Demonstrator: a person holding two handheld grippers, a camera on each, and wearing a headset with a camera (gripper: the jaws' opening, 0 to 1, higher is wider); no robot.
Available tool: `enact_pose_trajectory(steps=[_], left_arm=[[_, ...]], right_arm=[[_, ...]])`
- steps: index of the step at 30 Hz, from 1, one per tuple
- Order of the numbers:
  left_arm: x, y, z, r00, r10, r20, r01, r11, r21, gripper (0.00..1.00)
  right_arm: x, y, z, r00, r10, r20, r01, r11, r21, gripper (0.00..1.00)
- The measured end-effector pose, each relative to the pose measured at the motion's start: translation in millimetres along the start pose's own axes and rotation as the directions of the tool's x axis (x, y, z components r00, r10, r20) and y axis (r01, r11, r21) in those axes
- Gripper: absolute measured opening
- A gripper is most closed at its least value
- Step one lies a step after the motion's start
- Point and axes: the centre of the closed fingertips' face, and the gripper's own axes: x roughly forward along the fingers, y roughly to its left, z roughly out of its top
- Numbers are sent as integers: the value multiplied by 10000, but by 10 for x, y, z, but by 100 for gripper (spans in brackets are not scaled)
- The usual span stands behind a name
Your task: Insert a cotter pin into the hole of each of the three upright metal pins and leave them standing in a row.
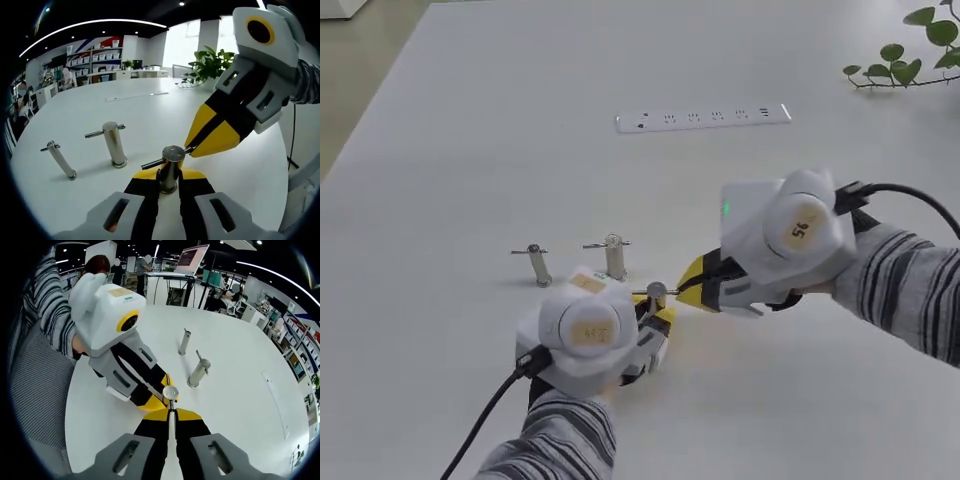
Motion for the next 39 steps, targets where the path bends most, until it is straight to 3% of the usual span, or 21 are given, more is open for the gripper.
enact_pose_trajectory(steps=[18, 24, 32, 39], left_arm=[[-8, -2, -7, 9999, 69, -126, -74, 9990, -451, 12], [-20, -10, -37, 9996, -46, -289, 33, 9991, -417, 19], [-157, 23, -29, 9993, 8, -374, -9, 10000, -32, 33], [-289, 55, 0, 9995, -71, -319, 75, 9999, 127, 44]], right_arm=[[25, -15, 43, 10000, -62, 70, 65, 9988, -491, 0], [33, -9, 37, 10000, -51, 3, 51, 9990, -445, 0], [24, -22, 74, 9995, -55, 298, 41, 9990, 447, 9], [94, -17, 111, 9983, 200, 547, -287, 9861, 1634, 15]])
